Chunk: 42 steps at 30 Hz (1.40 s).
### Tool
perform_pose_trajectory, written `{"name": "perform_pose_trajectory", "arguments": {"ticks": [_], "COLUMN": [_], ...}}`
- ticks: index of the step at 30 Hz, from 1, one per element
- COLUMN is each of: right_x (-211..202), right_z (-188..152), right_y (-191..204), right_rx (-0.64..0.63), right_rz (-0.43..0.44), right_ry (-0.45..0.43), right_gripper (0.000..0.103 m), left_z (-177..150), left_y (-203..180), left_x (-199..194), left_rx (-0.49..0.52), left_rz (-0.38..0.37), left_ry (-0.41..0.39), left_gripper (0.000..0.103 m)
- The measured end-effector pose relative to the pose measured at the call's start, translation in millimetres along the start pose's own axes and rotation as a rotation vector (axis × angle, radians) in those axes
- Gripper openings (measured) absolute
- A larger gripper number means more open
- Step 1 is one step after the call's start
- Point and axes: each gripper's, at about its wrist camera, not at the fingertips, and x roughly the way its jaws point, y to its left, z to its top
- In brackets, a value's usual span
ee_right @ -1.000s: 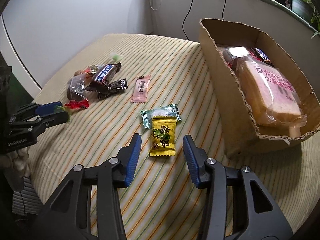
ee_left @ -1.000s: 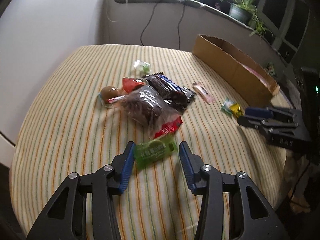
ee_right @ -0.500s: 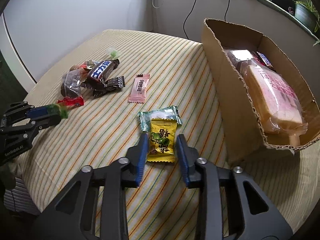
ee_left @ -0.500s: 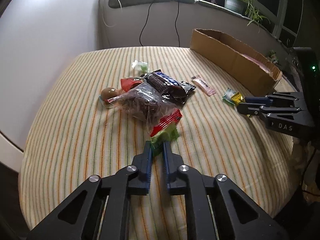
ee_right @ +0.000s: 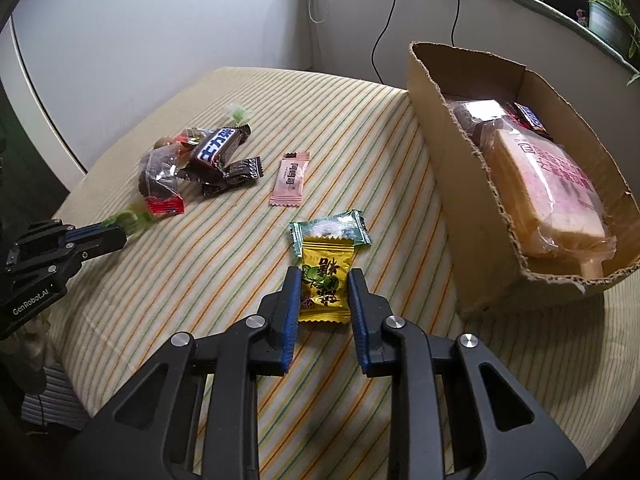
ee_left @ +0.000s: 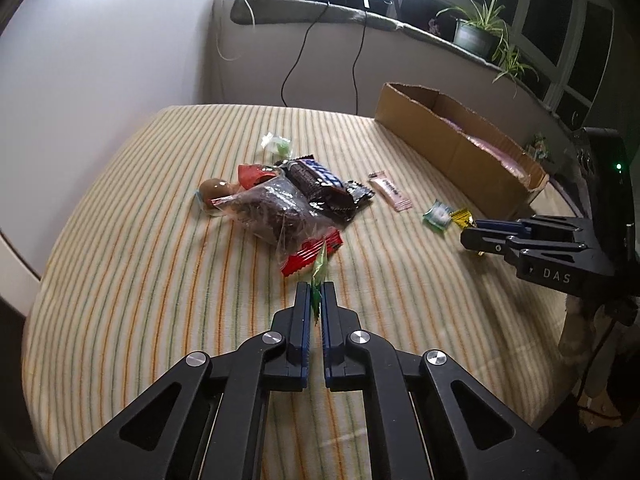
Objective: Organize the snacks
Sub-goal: 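Grasp the yellow candy with the right gripper while the left gripper grasps the green candy, then carry the yellow candy over the box with the right gripper while the left gripper carries the green candy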
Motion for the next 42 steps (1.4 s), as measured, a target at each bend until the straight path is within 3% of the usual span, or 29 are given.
{"name": "perform_pose_trajectory", "arguments": {"ticks": [15, 32, 42], "right_x": [-55.1, -96.8, -96.1], "right_z": [10.5, 21.0, 24.1], "right_y": [-8.4, -99.4, -142.0], "right_rx": [0.010, 0.111, 0.153], "right_rz": [0.034, -0.060, -0.103], "right_ry": [-0.118, -0.204, -0.213], "right_gripper": [0.024, 0.024, 0.024], "left_z": [31.9, 80.9, 102.4], "left_y": [-13.9, -91.6, -131.2], "left_x": [-12.7, 10.4, 35.7], "left_rx": [-0.033, 0.037, 0.082], "left_rz": [-0.054, -0.187, -0.210], "left_ry": [-0.100, -0.145, -0.132], "left_gripper": [0.004, 0.004, 0.004]}}
